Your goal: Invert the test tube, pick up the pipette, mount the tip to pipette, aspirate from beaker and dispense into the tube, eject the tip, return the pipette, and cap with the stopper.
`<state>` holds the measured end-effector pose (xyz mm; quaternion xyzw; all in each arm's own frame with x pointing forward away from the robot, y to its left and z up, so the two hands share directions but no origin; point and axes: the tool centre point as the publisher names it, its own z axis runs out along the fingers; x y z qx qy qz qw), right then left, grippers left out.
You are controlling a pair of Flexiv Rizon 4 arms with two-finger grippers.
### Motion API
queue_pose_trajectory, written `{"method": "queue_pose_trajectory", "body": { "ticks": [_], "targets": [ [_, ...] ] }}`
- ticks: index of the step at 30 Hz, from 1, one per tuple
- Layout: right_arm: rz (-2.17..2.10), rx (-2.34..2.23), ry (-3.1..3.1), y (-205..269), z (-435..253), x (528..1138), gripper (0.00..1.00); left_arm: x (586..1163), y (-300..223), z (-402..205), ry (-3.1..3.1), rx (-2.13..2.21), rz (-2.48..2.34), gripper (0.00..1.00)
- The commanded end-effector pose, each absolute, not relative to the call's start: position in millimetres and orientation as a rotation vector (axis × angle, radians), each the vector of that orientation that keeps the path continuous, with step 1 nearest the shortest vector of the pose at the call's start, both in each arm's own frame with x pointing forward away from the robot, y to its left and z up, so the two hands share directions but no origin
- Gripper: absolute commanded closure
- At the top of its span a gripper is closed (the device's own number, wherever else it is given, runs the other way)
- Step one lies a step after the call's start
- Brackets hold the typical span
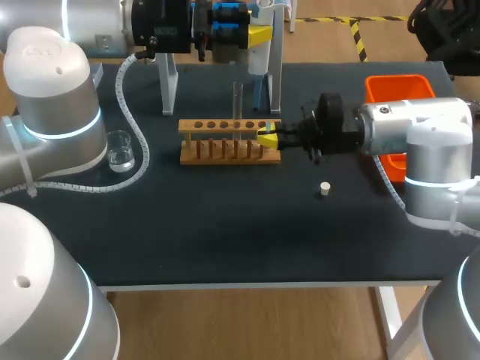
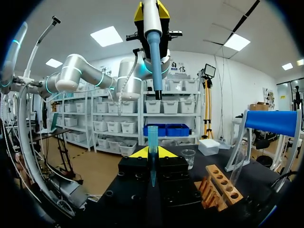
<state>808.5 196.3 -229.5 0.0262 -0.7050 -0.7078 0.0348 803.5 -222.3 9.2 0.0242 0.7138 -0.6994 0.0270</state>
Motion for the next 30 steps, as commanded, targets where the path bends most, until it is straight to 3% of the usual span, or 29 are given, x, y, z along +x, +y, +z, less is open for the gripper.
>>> {"method": "queue_pose_trajectory", "body": {
  "ticks": [1,30],
  "targets": [
    [-2.174,0.084,-2.164,203,-230,812,1.00,803,-222,9,2.201,0.073,-2.161,1.00],
    [-2.165,0.118,-2.164,214,-219,811,1.00,803,-222,9,2.201,0.073,-2.161,1.00]
  ]
}}
